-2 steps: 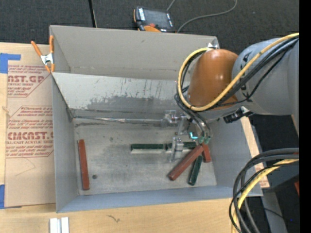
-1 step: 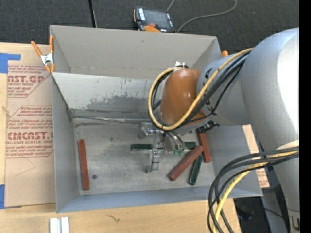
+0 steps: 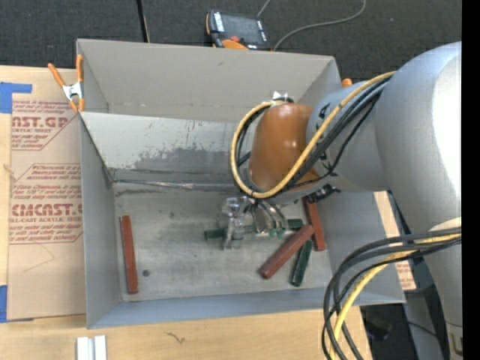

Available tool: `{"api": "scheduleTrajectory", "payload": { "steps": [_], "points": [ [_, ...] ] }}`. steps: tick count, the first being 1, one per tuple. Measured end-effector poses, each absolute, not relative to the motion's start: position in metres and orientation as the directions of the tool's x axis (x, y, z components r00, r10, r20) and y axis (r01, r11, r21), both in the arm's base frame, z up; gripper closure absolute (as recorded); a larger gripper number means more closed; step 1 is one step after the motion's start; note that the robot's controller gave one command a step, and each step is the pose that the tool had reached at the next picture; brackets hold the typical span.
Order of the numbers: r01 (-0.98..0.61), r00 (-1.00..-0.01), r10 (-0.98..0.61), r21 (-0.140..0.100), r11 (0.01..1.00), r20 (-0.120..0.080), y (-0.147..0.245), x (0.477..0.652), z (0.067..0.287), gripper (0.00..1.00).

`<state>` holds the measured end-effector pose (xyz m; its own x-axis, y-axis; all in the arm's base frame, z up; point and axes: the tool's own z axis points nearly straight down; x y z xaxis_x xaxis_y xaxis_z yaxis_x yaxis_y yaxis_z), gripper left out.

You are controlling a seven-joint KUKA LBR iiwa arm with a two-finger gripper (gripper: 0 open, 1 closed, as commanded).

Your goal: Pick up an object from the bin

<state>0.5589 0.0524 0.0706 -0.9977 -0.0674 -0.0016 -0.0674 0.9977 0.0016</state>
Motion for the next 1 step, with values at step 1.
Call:
{"api": "scheduleTrajectory", "payload": {
  "steps": [1],
  "points": [
    [-0.355,-0.935,-0.355,-0.003,0.935,-0.009,0.035,0.5562,0.2491,1.0]
  ]
}}
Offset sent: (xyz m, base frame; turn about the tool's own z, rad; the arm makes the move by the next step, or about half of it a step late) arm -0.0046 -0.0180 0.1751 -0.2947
